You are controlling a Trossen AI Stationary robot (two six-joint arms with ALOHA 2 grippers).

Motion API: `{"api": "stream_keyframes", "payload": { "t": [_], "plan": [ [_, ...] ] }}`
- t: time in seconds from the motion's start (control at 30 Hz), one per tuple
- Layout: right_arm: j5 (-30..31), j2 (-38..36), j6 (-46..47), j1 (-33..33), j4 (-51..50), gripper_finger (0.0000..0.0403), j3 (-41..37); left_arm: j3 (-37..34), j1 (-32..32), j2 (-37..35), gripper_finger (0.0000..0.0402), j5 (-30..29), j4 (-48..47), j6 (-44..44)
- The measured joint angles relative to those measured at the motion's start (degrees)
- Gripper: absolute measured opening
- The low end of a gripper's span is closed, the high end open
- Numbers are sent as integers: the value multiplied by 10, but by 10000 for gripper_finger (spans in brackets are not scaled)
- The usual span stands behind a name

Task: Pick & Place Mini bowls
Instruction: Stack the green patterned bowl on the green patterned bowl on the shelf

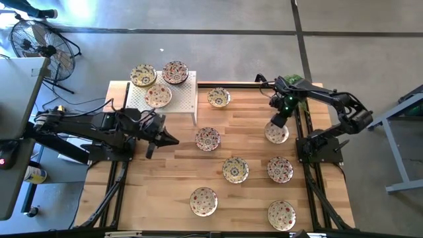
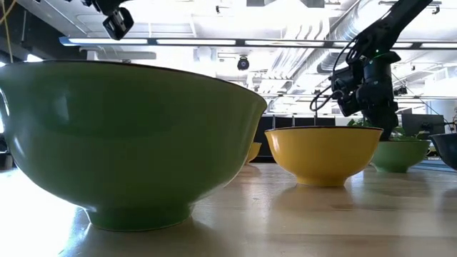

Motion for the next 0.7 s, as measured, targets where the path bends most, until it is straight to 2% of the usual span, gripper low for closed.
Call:
{"api": "stream_keyframes", "payload": {
  "t": [0.2, 0.53, 0.7],
  "plan": [
    [-1, 0, 1, 0, -13, 63, 0, 0, 0, -1, 1, 0, 1, 1],
    [-2, 1, 5, 0, -13, 125, 0, 0, 0, -1, 1, -2, 2, 2],
    [-12, 2, 12, 1, 4, 125, -44, 0, 0, -1, 1, -5, 2, 15]
  ]
}}
